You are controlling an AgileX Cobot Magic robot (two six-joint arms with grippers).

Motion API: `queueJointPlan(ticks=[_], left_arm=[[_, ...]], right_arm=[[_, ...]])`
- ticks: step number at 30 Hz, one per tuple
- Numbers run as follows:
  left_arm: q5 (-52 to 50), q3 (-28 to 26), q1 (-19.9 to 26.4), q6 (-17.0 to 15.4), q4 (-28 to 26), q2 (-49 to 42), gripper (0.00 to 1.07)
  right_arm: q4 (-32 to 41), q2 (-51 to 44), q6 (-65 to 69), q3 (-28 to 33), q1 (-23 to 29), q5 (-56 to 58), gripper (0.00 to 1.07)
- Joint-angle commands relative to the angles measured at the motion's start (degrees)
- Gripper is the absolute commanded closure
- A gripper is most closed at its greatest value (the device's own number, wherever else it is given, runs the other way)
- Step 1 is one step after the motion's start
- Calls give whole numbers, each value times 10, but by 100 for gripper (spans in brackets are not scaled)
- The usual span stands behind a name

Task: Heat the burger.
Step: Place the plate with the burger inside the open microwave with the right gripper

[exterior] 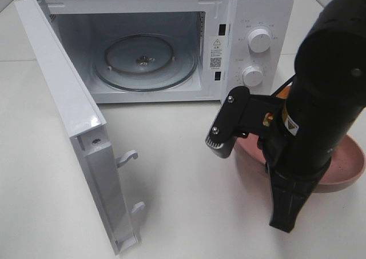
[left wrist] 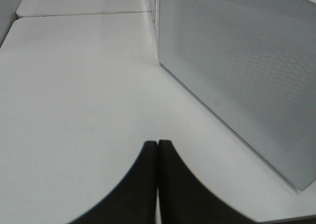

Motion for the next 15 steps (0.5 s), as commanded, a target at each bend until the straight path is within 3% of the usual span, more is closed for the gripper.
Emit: queueJointPlan(ticks=[1,15], left_arm=[[-9,1,1,-2,-2,-11,106],[-9,1,1,-2,-2,-11,106]], right_arm=[[-20,-38,-55,33,13,-50,107],[-21,-58,-272,65,13,-123,107]])
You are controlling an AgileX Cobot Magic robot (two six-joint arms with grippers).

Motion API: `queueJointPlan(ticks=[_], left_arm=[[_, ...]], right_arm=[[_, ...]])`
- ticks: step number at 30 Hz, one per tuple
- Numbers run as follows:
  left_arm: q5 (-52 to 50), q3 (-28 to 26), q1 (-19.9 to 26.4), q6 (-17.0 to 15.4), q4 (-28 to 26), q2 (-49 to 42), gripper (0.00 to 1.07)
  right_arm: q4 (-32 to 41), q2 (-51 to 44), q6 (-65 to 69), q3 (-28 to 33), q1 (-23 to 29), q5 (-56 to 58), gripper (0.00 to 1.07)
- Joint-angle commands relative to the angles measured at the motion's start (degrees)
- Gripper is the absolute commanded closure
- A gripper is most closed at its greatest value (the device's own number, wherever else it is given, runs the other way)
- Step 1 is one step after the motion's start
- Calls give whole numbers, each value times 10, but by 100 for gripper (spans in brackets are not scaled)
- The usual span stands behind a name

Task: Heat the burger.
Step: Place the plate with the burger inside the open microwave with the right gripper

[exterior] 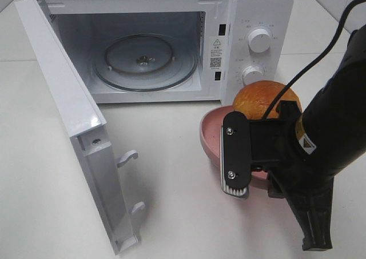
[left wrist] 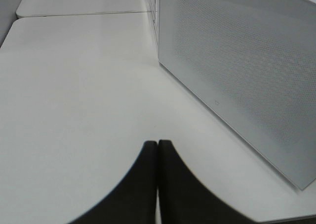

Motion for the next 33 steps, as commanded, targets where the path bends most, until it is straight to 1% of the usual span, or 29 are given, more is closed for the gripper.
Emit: queueJointPlan(ticks=[1,4,7,9,11,17,27,33], left_arm=[[-9,1,1,-2,-2,-11,106],[-9,1,1,-2,-2,-11,106],[-9,1,1,-2,-2,-11,106],[-9,1,1,-2,-2,-11,106],[-9,1,1,-2,-2,-11,106],[-9,1,1,-2,-2,-11,106],[-9,1,1,-2,-2,-11,106],[-9,1,1,-2,-2,-11,106]], right_arm=[[-22,-7,-70,-1,1,-37,107],[-26,-7,-127,-1,1,-54,107],[-26,-7,-136,-1,1,-58,107],[-26,-7,-190,-1,1,-72,107],[-26,-7,-209,-1,1,-75,107],[-26,-7,-236,-1,-1,-92,107],[-25,-7,-284,-1,-1,-157,107],[-22,17,-313,-3,-1,-197,107]])
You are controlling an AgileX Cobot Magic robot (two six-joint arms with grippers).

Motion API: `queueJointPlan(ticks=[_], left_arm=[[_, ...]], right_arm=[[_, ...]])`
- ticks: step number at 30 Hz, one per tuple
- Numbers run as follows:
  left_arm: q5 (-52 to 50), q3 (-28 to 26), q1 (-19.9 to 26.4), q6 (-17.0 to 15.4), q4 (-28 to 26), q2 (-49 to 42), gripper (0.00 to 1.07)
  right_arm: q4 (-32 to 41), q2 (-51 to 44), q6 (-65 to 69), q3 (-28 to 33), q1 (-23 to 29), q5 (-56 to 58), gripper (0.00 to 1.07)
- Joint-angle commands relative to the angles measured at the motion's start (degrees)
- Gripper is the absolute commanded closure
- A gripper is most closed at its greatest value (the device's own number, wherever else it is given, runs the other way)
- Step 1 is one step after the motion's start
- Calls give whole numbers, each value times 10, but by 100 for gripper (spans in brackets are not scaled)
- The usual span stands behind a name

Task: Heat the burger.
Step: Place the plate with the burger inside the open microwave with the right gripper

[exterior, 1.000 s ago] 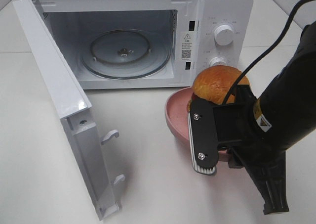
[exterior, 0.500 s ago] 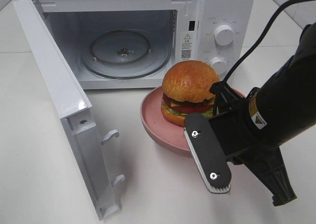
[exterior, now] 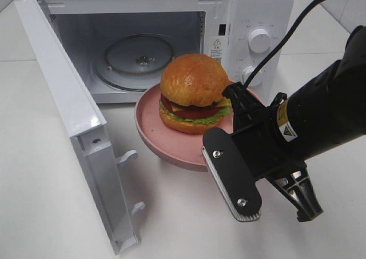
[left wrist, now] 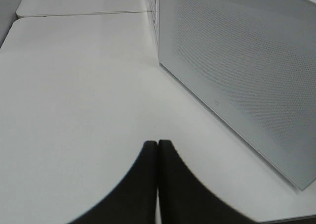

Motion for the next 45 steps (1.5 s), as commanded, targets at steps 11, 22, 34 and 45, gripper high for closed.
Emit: queueJointPlan(ticks=[11,22,34,45], left_arm=[[-9,1,1,-2,-2,-11,106],[-9,1,1,-2,-2,-11,106],[-9,1,1,-2,-3,-11,106],[-9,1,1,-2,-3,-11,106]], right_arm=[[-6,78,-38,-58,-7,-77,107],[158,115,-215,-105,-66,-78,107],[257,174,-317,-217,-95,-24,107],[257,255,-304,-317,-95,9,107]])
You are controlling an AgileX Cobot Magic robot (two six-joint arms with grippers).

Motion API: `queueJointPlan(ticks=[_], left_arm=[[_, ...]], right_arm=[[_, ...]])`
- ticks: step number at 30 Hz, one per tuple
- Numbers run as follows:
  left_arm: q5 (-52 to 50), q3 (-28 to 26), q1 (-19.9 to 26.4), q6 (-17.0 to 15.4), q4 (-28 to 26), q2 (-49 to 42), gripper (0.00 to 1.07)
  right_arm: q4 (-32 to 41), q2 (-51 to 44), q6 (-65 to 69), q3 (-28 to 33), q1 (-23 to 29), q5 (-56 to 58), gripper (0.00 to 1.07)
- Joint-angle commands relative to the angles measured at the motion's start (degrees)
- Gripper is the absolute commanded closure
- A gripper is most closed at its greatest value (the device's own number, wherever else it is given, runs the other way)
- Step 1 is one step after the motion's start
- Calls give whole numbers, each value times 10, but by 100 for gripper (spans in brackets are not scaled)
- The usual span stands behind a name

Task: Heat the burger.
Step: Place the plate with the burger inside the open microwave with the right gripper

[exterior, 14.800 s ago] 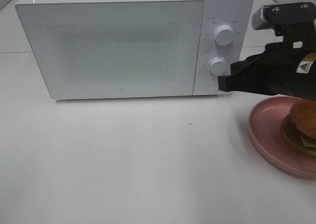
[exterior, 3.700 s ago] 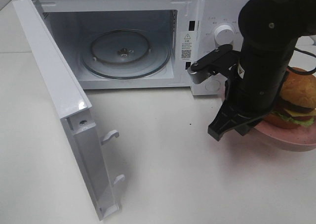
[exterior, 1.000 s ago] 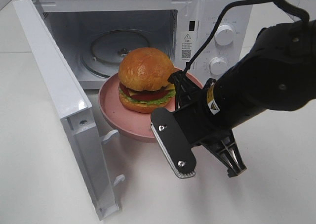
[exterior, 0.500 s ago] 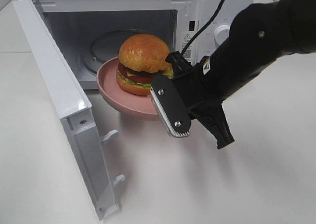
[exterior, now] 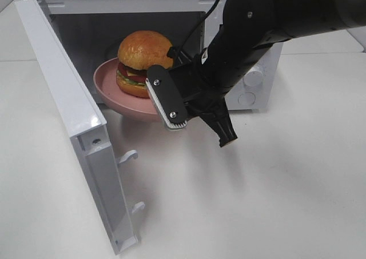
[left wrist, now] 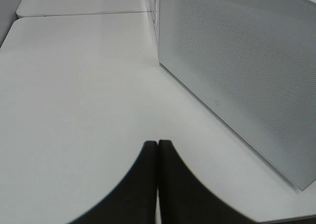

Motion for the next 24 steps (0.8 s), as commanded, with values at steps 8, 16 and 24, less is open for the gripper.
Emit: queueJointPlan(ticks=[8,16,24], left_arm=[[-9,1,1,-2,-3,-11,106],[-9,1,1,-2,-3,-11,106],[-9,1,1,-2,-3,-11,106]], right_arm=[[-11,62,62,-114,-2,9,107],[-92,132,181,-238,-2,74,107],[-131,197,272,-332,-2,121,107]])
